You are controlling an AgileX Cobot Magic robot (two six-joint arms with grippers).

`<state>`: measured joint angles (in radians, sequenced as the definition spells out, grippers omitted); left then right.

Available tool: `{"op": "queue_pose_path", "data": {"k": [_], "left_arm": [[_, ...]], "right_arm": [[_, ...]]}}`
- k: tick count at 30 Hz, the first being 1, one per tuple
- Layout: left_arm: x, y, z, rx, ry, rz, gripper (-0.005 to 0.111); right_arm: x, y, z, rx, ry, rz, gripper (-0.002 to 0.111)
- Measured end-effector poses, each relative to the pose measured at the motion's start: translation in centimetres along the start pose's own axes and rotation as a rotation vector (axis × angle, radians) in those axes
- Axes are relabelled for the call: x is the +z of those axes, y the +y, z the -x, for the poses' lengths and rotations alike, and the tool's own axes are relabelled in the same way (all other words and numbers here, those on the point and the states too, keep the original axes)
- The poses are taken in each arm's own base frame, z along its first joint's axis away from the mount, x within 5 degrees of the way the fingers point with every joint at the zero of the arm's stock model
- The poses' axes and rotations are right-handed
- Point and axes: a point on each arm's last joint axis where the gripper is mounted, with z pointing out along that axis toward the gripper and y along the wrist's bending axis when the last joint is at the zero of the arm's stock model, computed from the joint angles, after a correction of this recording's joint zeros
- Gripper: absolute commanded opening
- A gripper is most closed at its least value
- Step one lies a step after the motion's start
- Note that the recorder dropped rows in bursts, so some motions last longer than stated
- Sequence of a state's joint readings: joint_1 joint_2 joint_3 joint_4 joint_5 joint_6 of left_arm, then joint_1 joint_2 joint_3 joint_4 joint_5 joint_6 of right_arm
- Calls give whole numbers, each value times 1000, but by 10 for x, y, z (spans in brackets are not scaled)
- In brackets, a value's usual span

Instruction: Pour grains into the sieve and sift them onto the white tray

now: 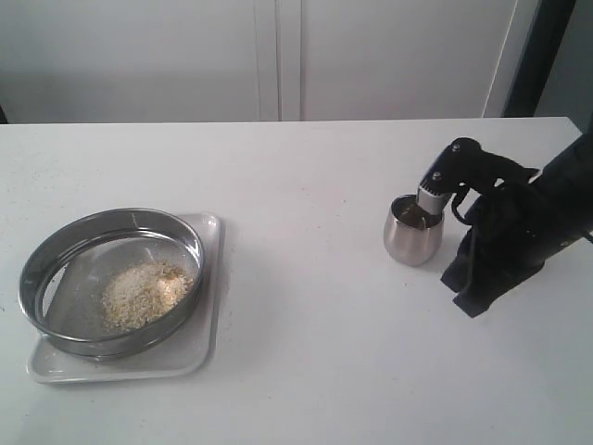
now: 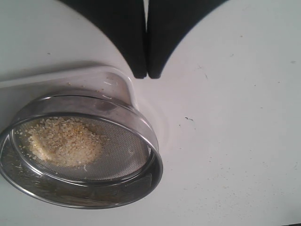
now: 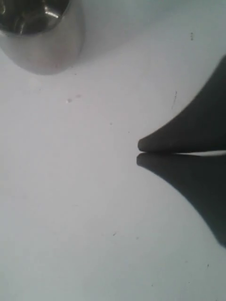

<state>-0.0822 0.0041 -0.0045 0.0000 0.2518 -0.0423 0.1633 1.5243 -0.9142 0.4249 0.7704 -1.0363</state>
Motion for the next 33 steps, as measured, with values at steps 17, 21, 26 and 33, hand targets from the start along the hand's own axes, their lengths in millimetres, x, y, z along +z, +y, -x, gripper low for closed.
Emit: {"op": "queue_pose_path", "data": {"k": [17,21,26,33], "left_arm": [[0,0,0,0,0,0,0],[0,0,0,0,0,0,0],[0,0,0,0,0,0,0],[0,0,0,0,0,0,0]], "right_arm": [[-73,-26,-4,531,-347,-318,0],[-87,-23,-5,639,-455,-374,0],[-88,-13,-22,707,-562,-467,0],[-89,9,-44,584,-564,-541,0]]}}
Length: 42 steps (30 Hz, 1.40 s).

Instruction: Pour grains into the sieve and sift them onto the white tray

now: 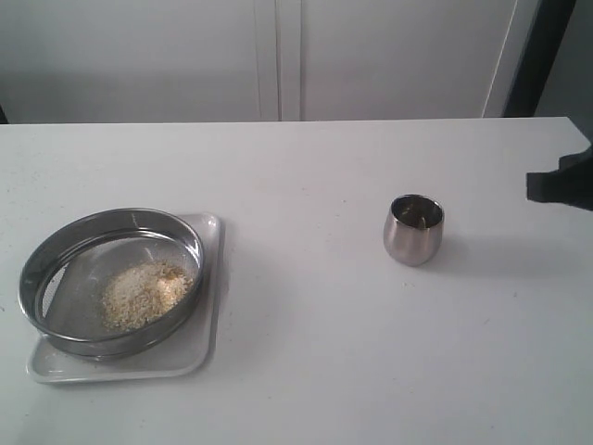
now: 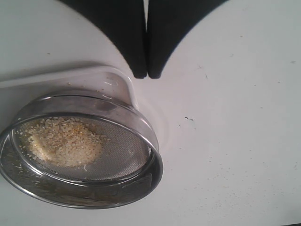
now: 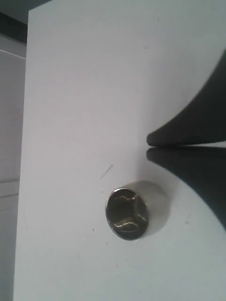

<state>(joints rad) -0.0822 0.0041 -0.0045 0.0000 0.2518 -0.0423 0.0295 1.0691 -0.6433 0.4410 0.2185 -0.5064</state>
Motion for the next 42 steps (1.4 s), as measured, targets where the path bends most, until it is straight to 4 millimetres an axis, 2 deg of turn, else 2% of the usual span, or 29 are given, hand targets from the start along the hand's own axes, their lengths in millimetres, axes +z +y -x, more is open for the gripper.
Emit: {"op": "queue_pose_path", "data": {"k": [9,16,22,28,33,42], "left_arm": [[0,0,0,0,0,0,0],[0,0,0,0,0,0,0],[0,0,0,0,0,0,0],[0,0,0,0,0,0,0],[0,0,0,0,0,0,0],[0,0,0,0,0,0,0]], "right_arm": [[0,5,-23,-3,108,42,0],[0,5,-23,6,100,39,0],[-8,6,-21,15,84,44,0],[-9,1,-22,100,98,-14,0],[-14,-3,-27,74,119,-75,0],[-16,8,-35,-2,216,-48,0]]}}
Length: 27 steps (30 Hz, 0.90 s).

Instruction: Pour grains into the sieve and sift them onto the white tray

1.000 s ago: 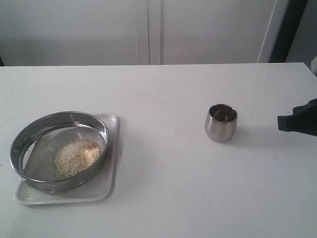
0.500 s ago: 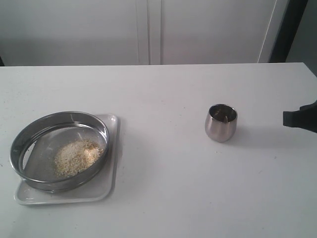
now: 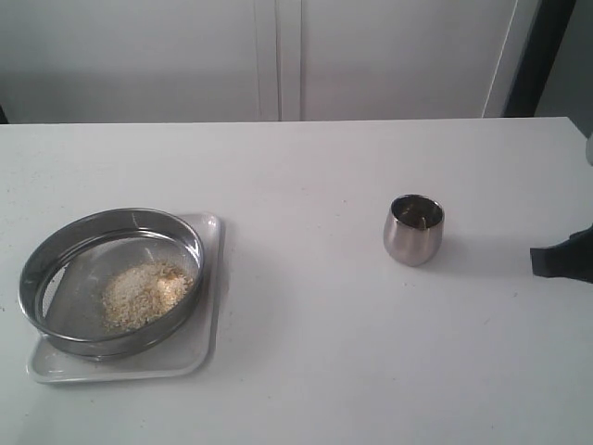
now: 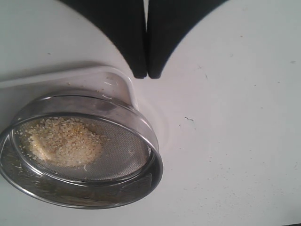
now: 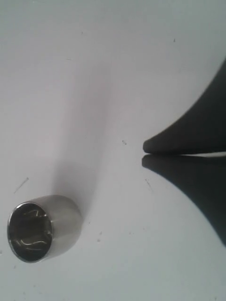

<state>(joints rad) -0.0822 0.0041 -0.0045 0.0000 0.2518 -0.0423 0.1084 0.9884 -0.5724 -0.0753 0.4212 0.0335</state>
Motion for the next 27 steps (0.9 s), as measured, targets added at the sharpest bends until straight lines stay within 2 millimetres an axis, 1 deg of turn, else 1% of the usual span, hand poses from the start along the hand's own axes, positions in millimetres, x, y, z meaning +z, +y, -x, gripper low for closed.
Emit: {"op": "queue_pose_path", "data": {"k": [27], "left_arm": [[0,0,0,5,-2,3,0]], "right_arm": [[0,0,-2,-6,19,-2,0]]}}
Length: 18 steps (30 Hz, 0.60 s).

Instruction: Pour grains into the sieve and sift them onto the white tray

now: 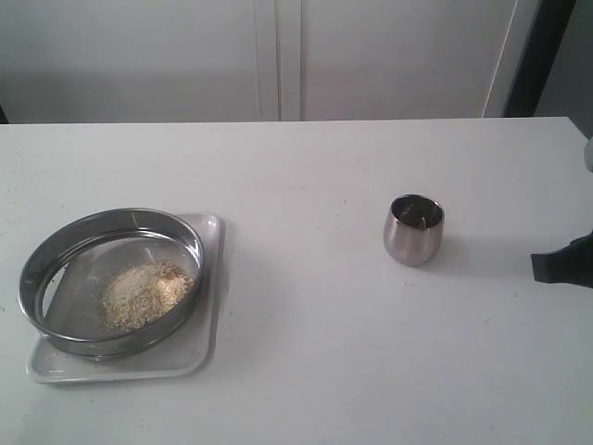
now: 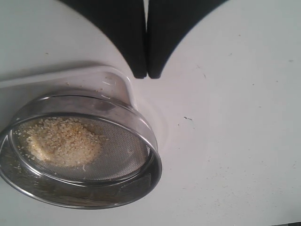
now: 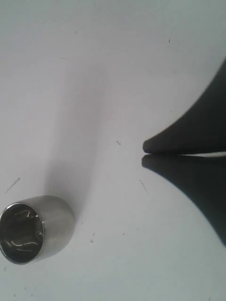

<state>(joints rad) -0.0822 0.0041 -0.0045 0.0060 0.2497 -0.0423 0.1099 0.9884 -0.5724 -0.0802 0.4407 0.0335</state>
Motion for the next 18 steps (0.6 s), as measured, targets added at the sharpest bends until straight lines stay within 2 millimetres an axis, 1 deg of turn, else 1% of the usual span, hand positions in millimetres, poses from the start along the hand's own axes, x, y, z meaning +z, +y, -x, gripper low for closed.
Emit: {"op": "queue_pose_path", "data": {"k": [2,6,10,14,18], "left_arm": [[0,0,2,-8,-23,0,0],[0,-1,10,-123,-111,-15,0],[-2,0,19,-174,-215,-15,0],[-6,3,33,-247,-376,-13,0],[-12,6,44,-258,-518,-4,0]], "right_arm": [[0,0,0,0,0,0,0],[0,0,0,0,0,0,0],[0,0,0,0,0,0,0],[0,0,0,0,0,0,0],[0,0,0,0,0,0,0]]}}
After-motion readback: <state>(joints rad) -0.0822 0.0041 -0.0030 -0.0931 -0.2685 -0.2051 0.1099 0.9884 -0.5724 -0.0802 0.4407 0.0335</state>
